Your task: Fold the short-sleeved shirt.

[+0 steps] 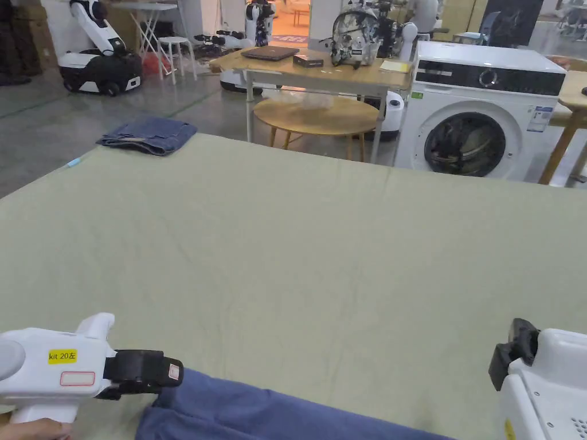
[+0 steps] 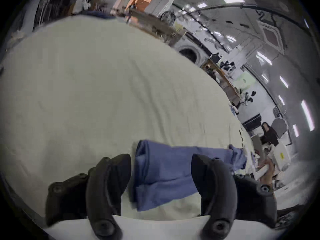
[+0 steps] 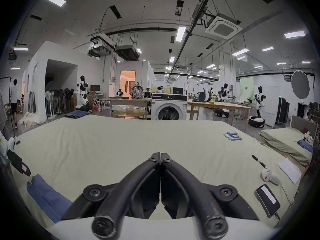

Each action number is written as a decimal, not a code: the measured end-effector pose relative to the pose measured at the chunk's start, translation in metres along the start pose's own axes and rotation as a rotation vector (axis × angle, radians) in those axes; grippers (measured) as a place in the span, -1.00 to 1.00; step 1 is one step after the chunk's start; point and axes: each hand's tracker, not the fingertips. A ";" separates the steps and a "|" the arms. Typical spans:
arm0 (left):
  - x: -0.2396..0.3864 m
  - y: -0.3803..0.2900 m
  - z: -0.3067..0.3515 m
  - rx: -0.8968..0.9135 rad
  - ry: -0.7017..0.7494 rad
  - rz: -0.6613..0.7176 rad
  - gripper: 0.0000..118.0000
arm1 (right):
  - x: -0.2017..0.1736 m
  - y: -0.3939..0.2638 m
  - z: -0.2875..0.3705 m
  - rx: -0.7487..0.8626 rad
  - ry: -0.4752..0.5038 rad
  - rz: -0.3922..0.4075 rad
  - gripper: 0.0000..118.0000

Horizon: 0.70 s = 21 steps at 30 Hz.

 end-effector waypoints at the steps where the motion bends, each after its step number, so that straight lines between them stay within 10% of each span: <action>1: -0.009 0.001 -0.002 -0.019 -0.009 0.032 0.24 | 0.000 -0.001 -0.001 -0.006 -0.001 0.000 -1.00; 13: -0.022 -0.025 -0.065 -0.169 -0.409 0.212 0.21 | 0.005 -0.016 -0.007 -0.055 -0.013 -0.003 -1.00; 17: -0.026 -0.027 -0.075 -0.156 -0.231 0.171 -0.83 | 0.004 -0.017 -0.008 -0.065 -0.012 -0.002 -1.00; 21: -0.009 -0.035 -0.065 -0.118 -0.246 0.172 -0.91 | 0.005 -0.019 -0.010 -0.072 -0.006 -0.006 -1.00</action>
